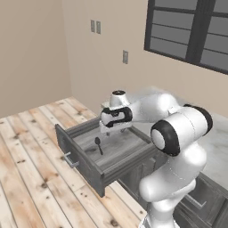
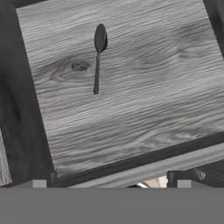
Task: Organize the utensils by type. Pick up the wooden spoons from the counter and place them in the open cabinet. Then pick up the metallic utensils from the counter and place them in the open drawer.
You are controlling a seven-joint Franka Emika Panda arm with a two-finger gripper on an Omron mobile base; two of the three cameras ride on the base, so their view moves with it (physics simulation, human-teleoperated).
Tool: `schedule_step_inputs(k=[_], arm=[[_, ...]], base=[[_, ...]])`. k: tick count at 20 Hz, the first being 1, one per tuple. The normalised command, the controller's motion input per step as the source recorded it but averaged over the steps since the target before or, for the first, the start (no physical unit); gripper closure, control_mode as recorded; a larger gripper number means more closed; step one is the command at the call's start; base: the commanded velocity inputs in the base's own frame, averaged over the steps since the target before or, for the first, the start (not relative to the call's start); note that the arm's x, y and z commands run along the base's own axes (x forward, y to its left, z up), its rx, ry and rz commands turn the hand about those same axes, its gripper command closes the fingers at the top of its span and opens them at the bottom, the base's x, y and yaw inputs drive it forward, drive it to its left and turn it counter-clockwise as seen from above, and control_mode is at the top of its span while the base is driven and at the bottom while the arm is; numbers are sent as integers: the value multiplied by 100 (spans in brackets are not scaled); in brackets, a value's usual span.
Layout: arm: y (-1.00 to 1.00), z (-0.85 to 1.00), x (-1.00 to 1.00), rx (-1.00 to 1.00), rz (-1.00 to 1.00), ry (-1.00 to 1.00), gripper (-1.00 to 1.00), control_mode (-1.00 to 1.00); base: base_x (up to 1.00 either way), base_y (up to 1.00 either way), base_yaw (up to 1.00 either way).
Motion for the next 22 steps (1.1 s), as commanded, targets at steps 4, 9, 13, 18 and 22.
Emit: schedule_step_inputs(k=[4, 9, 13, 18, 22], arm=[[-39, 51, -62, 0, 0, -2, -100, -100], [-42, 38, -80, 0, 0, -16, -100, -100], [-43, 40, -71, 0, -1, -11, -100, -100], [-49, 43, -54, 1, -11, 0, -100, -100], [-59, 42, -48, 7, -17, 0, -100, -100]], base=[[0, 0, 0], [0, 0, 0], [0, 0, 0], [0, 0, 0], [0, 0, 0]])
